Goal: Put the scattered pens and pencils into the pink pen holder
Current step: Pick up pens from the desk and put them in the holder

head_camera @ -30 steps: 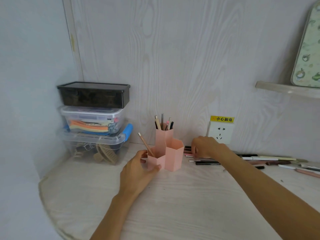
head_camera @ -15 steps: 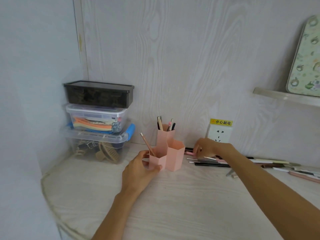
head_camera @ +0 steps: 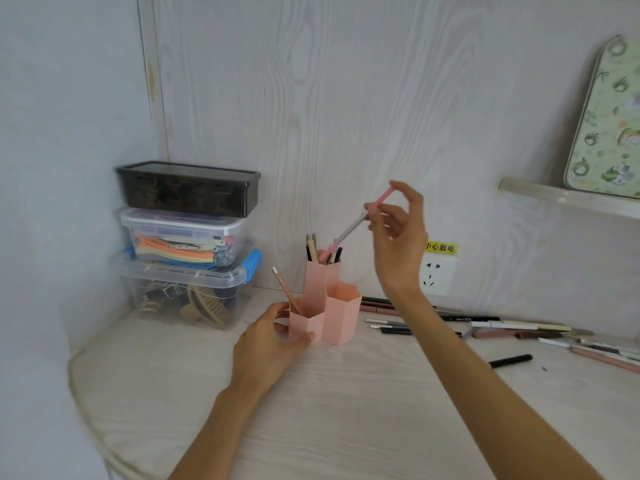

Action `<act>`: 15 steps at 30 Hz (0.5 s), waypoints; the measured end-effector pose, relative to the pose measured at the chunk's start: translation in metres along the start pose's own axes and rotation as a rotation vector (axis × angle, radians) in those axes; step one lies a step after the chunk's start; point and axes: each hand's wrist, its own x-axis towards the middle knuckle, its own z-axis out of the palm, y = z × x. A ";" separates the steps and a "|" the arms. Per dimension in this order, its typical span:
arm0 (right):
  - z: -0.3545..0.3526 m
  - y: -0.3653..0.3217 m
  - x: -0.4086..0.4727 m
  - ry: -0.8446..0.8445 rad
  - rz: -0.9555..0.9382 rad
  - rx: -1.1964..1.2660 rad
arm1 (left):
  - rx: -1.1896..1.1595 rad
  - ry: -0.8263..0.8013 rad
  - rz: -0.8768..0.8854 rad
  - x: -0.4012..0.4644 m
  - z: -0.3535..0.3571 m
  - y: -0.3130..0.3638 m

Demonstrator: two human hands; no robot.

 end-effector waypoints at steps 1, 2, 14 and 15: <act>0.006 0.005 -0.004 -0.029 0.000 -0.046 | -0.012 0.001 0.010 -0.001 0.000 -0.001; 0.010 0.009 -0.007 -0.060 -0.005 -0.091 | -0.019 0.000 0.016 -0.001 -0.001 -0.001; 0.006 0.004 0.000 0.062 -0.149 -0.197 | -0.022 0.017 0.018 0.001 0.001 -0.004; 0.007 0.006 -0.002 -0.008 -0.140 -0.255 | -0.019 0.017 0.016 0.002 0.001 -0.004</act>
